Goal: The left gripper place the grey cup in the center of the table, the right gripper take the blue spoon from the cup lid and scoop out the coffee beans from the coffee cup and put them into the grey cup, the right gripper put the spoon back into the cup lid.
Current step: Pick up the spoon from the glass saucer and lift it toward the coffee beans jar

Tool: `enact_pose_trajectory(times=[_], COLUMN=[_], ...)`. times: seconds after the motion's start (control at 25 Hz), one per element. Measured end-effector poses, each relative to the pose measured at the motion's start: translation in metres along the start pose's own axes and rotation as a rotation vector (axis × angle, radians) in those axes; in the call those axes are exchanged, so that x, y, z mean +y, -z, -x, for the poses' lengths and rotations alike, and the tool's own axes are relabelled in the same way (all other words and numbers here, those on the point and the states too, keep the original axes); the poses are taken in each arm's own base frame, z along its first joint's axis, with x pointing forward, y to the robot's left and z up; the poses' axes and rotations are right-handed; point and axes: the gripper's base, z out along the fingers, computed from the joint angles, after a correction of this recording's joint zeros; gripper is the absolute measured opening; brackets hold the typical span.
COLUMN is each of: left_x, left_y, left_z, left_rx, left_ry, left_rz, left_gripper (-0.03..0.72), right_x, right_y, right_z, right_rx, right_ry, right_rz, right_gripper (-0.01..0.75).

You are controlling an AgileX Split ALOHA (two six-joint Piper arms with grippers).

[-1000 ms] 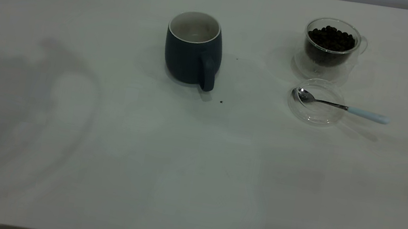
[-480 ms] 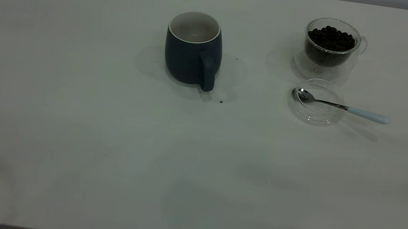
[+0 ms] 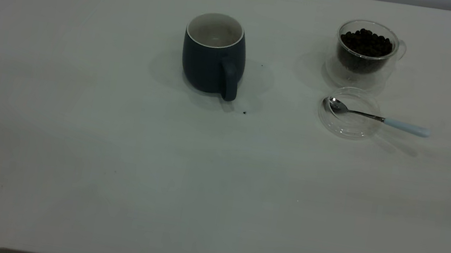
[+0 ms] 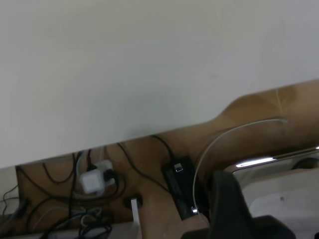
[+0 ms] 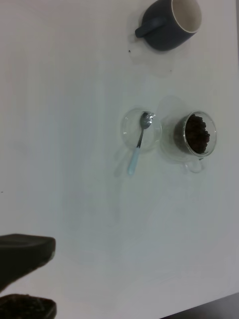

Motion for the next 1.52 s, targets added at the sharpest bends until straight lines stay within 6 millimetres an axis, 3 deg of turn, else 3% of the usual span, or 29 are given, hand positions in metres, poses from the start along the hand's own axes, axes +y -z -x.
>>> enact_pose_trajectory(times=[0.44,0.84,1.52], left_x=[-0.002,-0.006,-0.006], left_y=[0.022,0.035,0.035], left_z=[-0.034,-0.064,-0.065], left_rx=[-0.241,-0.437,-0.436], left_ry=[0.043,0.246,0.237], left_rz=[-0.034,0.113,0.107], left_gripper=[0.497,0.497,0.497], right_x=[0.0,0.0,0.0], right_y=[0.0,0.0,0.0], right_z=[0.0,0.0,0.0], right_rx=[0.0,0.0,0.0], right_ry=[0.0,0.0,0.0], right_rz=[0.0,0.0,0.0], right_gripper=[0.238,0.238,0.238])
